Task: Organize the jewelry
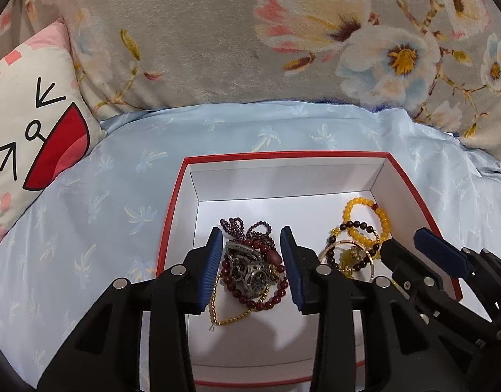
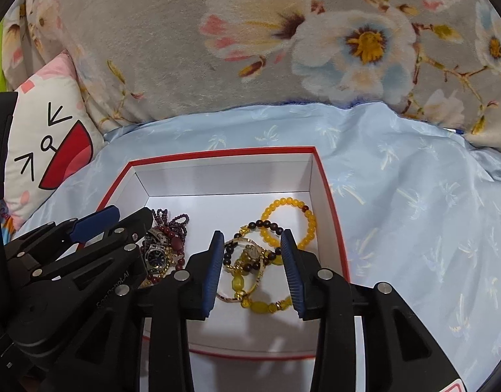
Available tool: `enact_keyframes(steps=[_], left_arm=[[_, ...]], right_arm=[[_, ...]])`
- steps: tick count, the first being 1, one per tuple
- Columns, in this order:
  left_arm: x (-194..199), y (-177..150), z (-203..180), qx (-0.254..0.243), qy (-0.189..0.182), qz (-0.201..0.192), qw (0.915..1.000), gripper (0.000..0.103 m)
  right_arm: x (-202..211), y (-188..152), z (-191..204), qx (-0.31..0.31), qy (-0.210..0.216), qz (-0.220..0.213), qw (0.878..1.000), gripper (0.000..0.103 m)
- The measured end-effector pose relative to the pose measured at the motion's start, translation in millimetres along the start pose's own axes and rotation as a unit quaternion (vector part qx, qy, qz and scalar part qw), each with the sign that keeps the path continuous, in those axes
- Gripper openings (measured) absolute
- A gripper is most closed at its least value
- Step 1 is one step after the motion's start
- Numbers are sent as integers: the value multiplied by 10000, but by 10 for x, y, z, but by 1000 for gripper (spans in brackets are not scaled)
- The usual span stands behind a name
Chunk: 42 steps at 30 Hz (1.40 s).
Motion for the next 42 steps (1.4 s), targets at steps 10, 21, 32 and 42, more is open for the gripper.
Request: enact_keyframes(steps=[10, 21, 32, 42], left_arm=[[299, -168, -25, 20, -47, 24, 10000, 35], [615, -370, 24, 219, 23, 90, 9997, 53], [841, -475, 89, 230, 298, 16, 9993, 66], [957, -580, 155, 194, 608, -3, 9980, 83]], right_arm=[[320, -164, 2, -144, -116, -17, 9998, 39], [706, -368, -31, -266, -364, -83, 9990, 50], [917, -504, -69, -463, -407, -122, 9980, 62], [1088, -620, -86, -436, -681, -152, 9966, 69]])
Point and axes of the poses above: each gripper's, at about its wrist camera, not at the fingertips, and x roughly against the way its jaws point, z to its left, y to its top, the point moved 7 cm from there along -x, roughly the way its jaws point, and after that the axes turned 8 degrees about y, right-handed, at the moved point
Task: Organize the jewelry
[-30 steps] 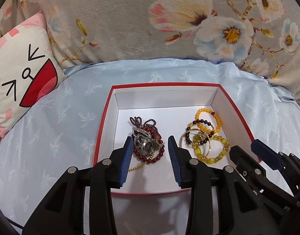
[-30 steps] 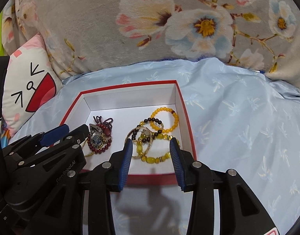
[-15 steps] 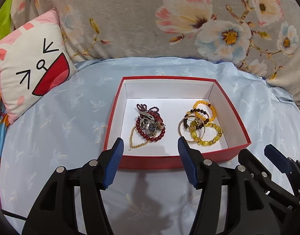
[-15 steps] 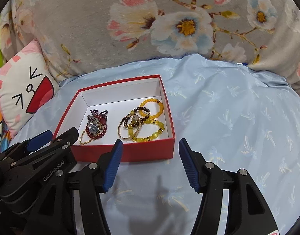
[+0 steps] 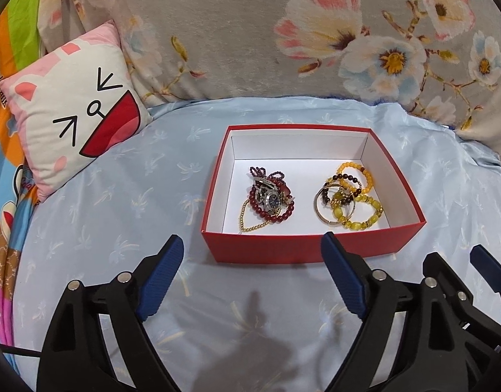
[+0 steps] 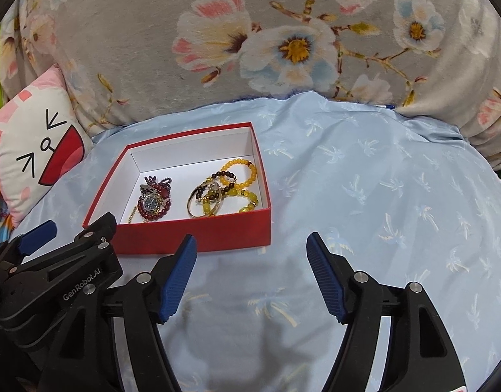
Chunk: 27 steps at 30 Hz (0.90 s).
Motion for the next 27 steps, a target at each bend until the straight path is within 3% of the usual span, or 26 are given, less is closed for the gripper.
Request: enact_keyframes(steps=[27], left_arm=[[9, -163, 122, 126, 115, 235, 9996, 84]], right_arm=[[66, -113, 20, 1, -104, 114, 9999, 71]])
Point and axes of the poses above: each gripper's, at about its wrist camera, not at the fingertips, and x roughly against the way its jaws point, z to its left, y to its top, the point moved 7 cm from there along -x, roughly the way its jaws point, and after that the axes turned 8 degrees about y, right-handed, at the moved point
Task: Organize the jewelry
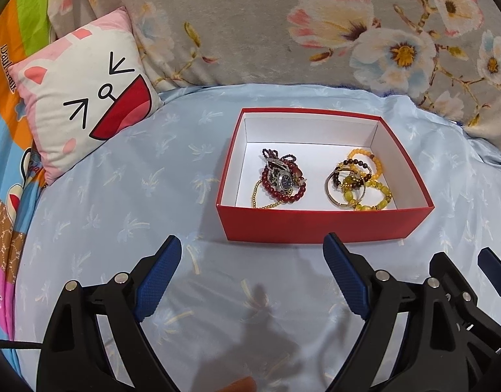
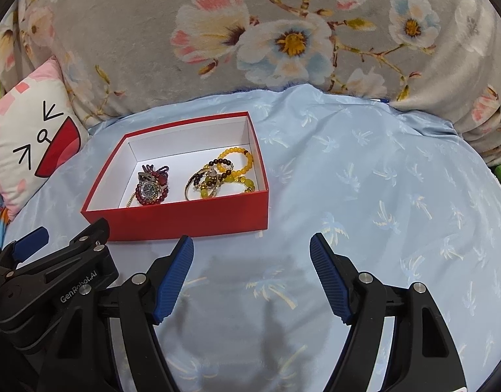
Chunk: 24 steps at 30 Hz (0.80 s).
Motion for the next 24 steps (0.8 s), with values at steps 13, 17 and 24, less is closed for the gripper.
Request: enact_keyframes(steps=[13, 17, 24], left_arm=[[-36, 128, 17, -33, 4, -13, 10000, 84], [-44, 153, 17, -10, -20, -26, 10000, 84], [-47, 190, -3, -73, -13, -74, 9999, 84]], right_arm=[[-51, 115, 54, 61, -1, -18, 10000, 71], [-61, 142, 57, 64, 13, -32, 10000, 71], [-67, 164, 65, 81, 7, -56, 10000, 71]])
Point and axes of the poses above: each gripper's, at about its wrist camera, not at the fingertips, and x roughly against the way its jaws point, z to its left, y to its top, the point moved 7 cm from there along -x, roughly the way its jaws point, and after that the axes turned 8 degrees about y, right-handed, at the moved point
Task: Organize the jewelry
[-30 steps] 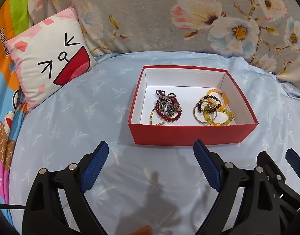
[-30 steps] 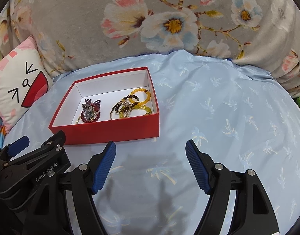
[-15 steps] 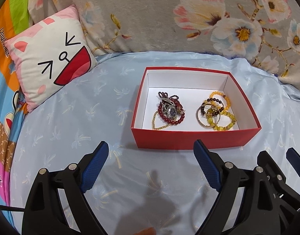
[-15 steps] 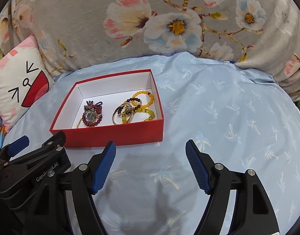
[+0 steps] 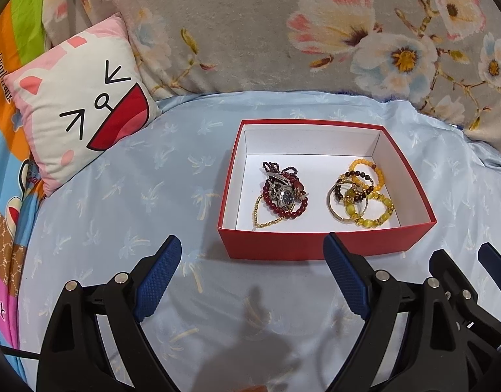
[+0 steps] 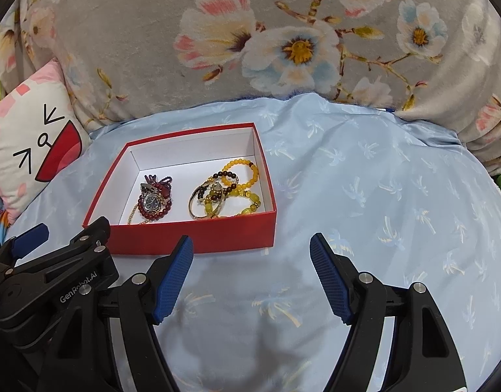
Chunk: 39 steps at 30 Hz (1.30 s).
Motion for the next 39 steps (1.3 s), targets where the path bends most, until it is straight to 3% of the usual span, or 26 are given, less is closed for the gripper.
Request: enact_keyframes(steps=[39], left_arm=[[-38, 60, -3, -5, -8, 2, 10000, 84]], right_arm=[[-10, 62, -1, 110, -123, -35, 9999, 71]])
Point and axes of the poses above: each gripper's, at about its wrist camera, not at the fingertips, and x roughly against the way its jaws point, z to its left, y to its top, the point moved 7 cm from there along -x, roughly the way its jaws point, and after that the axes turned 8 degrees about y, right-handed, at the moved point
